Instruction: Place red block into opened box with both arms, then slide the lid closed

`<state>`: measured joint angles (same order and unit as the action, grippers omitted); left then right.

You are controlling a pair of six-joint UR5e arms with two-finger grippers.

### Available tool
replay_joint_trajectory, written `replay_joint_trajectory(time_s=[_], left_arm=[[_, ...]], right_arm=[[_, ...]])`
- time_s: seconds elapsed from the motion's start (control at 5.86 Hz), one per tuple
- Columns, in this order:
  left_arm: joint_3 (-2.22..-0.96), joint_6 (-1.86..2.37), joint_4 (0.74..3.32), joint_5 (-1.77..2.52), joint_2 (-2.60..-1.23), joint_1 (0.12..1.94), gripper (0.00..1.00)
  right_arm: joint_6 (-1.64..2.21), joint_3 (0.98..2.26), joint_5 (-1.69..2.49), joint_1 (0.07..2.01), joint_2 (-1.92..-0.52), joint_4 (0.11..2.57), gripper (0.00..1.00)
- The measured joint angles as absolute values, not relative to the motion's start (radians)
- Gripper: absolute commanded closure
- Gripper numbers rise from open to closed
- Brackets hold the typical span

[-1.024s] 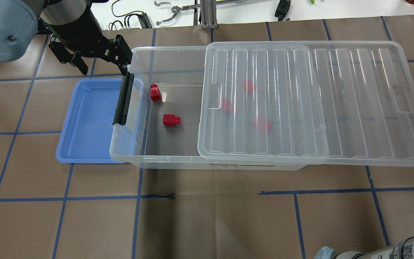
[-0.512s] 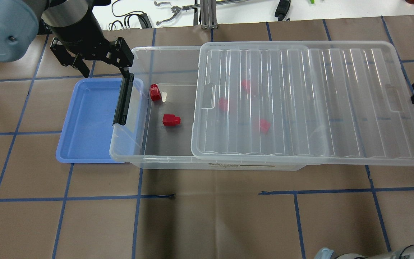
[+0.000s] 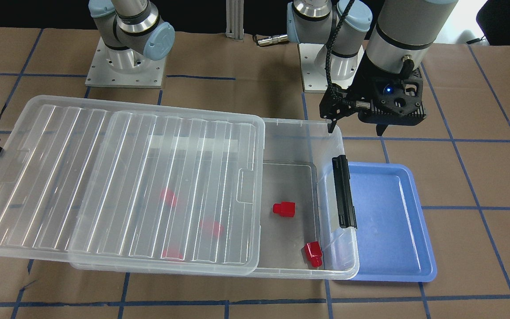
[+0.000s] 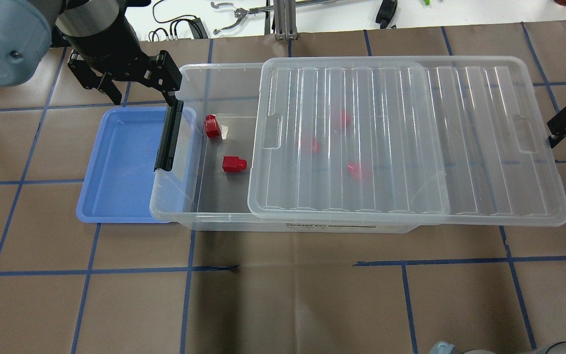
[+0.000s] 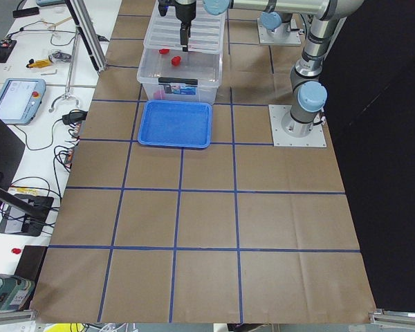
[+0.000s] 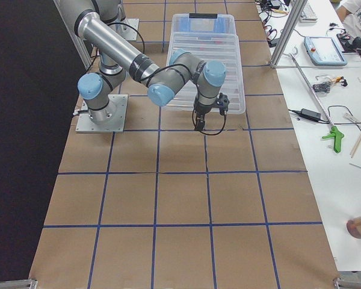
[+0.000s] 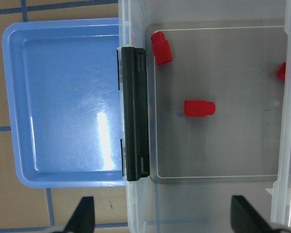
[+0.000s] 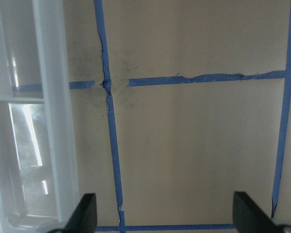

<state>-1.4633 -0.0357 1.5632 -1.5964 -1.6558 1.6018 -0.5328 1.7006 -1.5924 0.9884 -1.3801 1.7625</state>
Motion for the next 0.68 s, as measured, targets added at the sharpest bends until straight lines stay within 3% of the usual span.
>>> replay_joint_trajectory(time_s=[0.68], left_arm=[[-1.484, -0.038, 1.554, -1.599, -1.627, 1.597, 0.02]], right_arm=[[-0.477, 1.703, -1.576, 1.052, -1.382, 1.763, 0.00]])
